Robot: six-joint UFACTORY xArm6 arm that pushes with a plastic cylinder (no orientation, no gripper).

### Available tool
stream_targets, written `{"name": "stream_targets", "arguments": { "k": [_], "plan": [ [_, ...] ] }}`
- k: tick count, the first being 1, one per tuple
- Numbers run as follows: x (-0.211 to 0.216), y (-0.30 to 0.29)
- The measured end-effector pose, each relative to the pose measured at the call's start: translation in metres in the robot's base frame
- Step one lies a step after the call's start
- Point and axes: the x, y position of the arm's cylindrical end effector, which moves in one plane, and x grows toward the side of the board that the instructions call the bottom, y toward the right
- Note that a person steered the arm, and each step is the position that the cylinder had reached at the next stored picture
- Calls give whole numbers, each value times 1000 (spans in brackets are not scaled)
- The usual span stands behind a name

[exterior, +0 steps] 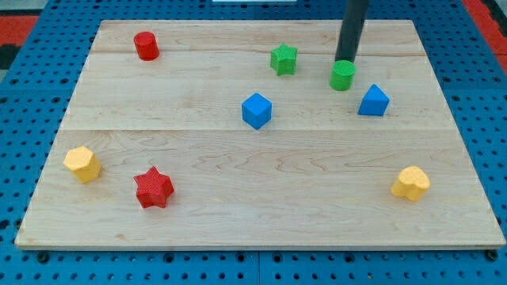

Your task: Push the triangle into the blue cube

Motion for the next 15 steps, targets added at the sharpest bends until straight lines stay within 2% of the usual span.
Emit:
{"name": "stream_targets", "arguments": {
  "k": [1,2,3,4,5,6,11,12,13,14,15],
  "plan": [
    [14,72],
    [58,70],
    [86,18],
    [98,-74],
    [113,-101],
    [113,-52],
    [113,-42],
    [112,-14],
    [137,30],
    [163,30],
    [163,-31]
  ]
}}
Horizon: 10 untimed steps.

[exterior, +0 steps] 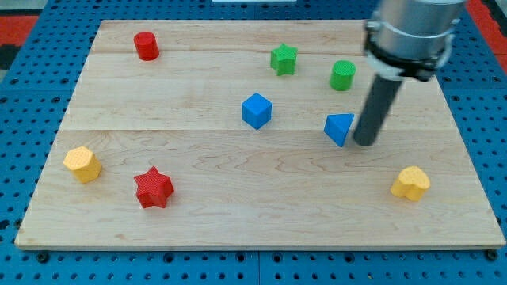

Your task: Push the triangle into the blue cube

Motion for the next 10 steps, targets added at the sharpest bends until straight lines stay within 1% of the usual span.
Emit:
{"name": "stream_targets", "arguments": {
  "k": [1,3,4,5,8,10],
  "plan": [
    [0,-14],
    [0,-15],
    [0,-27],
    [-5,-33],
    [-39,-40],
    [-39,-120]
  ]
}}
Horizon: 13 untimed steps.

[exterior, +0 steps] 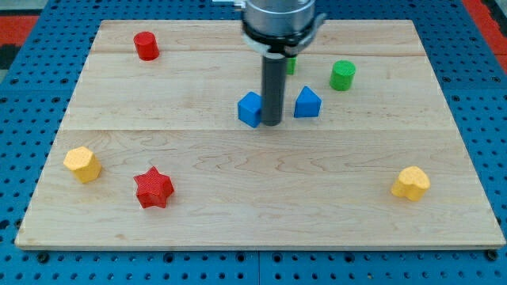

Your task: Push the triangle into the blue cube

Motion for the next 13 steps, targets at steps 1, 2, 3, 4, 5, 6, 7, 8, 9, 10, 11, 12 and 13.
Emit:
{"name": "stream_targets", "arguments": {
  "k": [1,2,3,4,5,6,7,8,9,10,11,12,13],
  "plan": [
    [1,22],
    [11,81],
    [-4,118],
    [-30,118],
    [-32,82],
    [-31,23],
    [-31,-7],
    [-31,3],
    [-30,7],
    [-30,-25],
    [-30,-54],
    [-67,-49],
    [-114,-80]
  ]
}}
